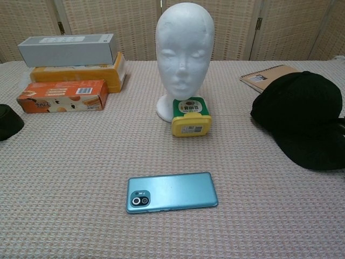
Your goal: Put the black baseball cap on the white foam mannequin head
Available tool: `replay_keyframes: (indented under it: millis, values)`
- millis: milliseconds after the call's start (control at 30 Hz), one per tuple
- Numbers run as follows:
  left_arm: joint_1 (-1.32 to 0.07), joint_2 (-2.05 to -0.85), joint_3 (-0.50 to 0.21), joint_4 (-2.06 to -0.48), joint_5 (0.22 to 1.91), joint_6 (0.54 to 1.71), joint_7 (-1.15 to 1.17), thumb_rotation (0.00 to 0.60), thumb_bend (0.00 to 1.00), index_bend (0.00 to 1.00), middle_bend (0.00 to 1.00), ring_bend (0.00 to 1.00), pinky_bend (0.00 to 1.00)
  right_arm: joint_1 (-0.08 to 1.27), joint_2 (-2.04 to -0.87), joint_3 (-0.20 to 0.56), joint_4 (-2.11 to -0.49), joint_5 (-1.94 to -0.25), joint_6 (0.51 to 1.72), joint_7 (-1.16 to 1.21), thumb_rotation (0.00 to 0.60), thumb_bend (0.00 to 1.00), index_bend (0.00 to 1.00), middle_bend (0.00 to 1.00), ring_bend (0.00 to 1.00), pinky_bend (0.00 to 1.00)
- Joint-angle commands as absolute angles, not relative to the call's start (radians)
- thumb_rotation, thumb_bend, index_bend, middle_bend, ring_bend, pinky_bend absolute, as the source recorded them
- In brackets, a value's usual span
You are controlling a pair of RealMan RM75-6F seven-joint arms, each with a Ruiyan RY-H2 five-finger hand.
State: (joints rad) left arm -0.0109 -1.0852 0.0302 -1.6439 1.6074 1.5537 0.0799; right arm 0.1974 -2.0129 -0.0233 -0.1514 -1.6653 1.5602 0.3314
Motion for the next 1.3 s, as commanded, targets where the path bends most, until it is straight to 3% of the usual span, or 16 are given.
replay_keyframes:
  millis: [33, 667, 1033, 1300]
  values:
    - [-0.011, -1.086, 0.03, -1.644, 1.607, 1.553, 0.081, 0.6, 0.26, 0.07, 0.0, 0.0, 0.23, 0.2, -2.018, -0.024, -0.146, -1.66, 1.55, 0.333, 0.6, 0.28, 0.0, 0.07, 0.02, 0.01]
    - [-0.019, -1.057, 0.05, -1.65, 1.629, 1.534, 0.03, 0.6, 0.26, 0.07, 0.0, 0.0, 0.23, 0.245, -2.051, -0.031, -0.104, -1.643, 1.526, 0.305, 0.6, 0.41, 0.02, 0.11, 0.04, 0.04]
    - [-0.013, -1.049, 0.049, -1.649, 1.63, 1.547, 0.012, 0.6, 0.26, 0.09, 0.0, 0.0, 0.23, 0.234, -2.029, -0.069, -0.094, -1.672, 1.587, 0.264, 0.6, 0.41, 0.02, 0.12, 0.06, 0.07]
    - [-0.011, -1.052, 0.048, -1.651, 1.628, 1.549, 0.02, 0.6, 0.26, 0.1, 0.0, 0.0, 0.23, 0.217, -2.011, -0.077, -0.095, -1.672, 1.603, 0.264, 0.6, 0.41, 0.04, 0.19, 0.14, 0.18]
